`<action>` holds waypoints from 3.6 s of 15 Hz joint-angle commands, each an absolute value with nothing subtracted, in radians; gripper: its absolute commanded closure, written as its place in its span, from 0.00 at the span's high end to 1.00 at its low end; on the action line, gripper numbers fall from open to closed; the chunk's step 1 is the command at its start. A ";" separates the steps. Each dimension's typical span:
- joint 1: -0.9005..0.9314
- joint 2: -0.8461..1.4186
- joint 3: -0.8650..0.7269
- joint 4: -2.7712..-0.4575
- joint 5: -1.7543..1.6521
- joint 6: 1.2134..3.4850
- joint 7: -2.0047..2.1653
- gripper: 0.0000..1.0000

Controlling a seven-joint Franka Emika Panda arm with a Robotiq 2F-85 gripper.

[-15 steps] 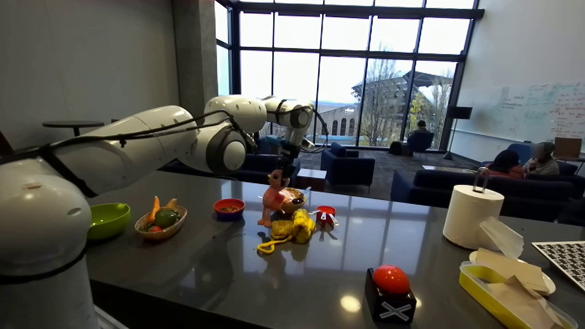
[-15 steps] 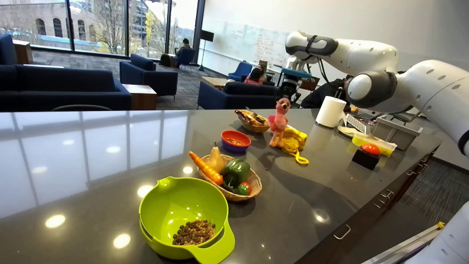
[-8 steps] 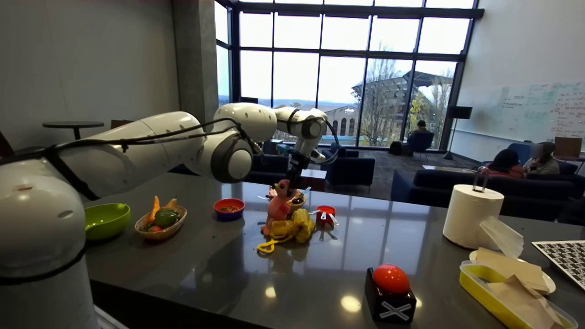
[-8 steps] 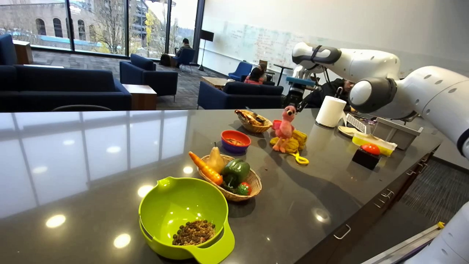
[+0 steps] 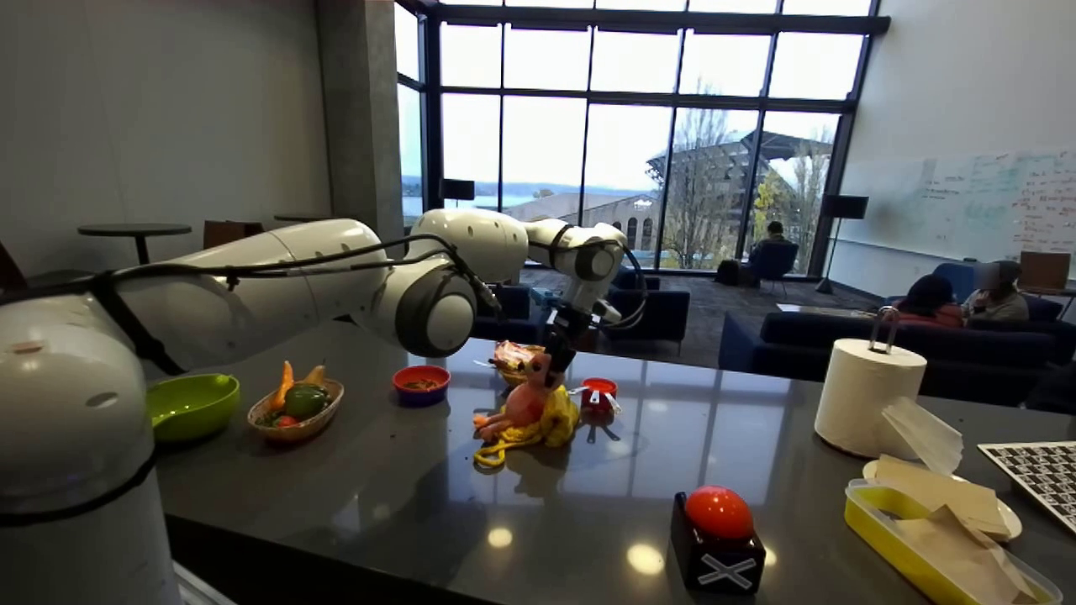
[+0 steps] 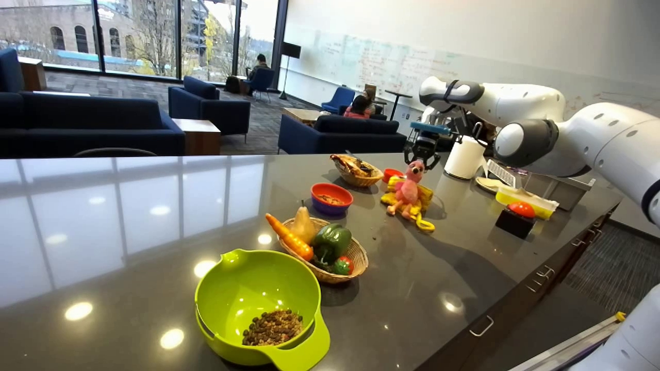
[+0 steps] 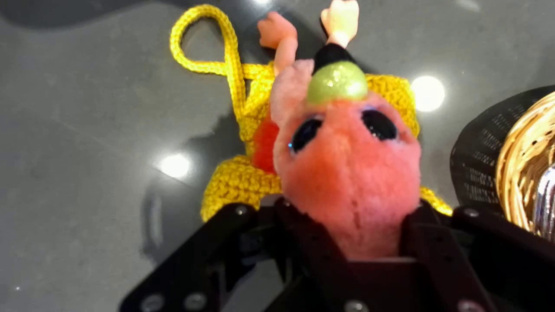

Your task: Move the toy to the right and put it on the yellow cloth.

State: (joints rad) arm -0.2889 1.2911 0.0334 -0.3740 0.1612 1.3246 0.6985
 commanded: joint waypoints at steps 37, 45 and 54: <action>-0.327 1.308 0.005 -0.374 0.134 1.788 0.279 1.00; -0.303 1.245 0.017 -0.368 0.127 1.770 0.108 1.00; -0.241 1.156 0.016 -0.377 0.109 1.637 0.005 1.00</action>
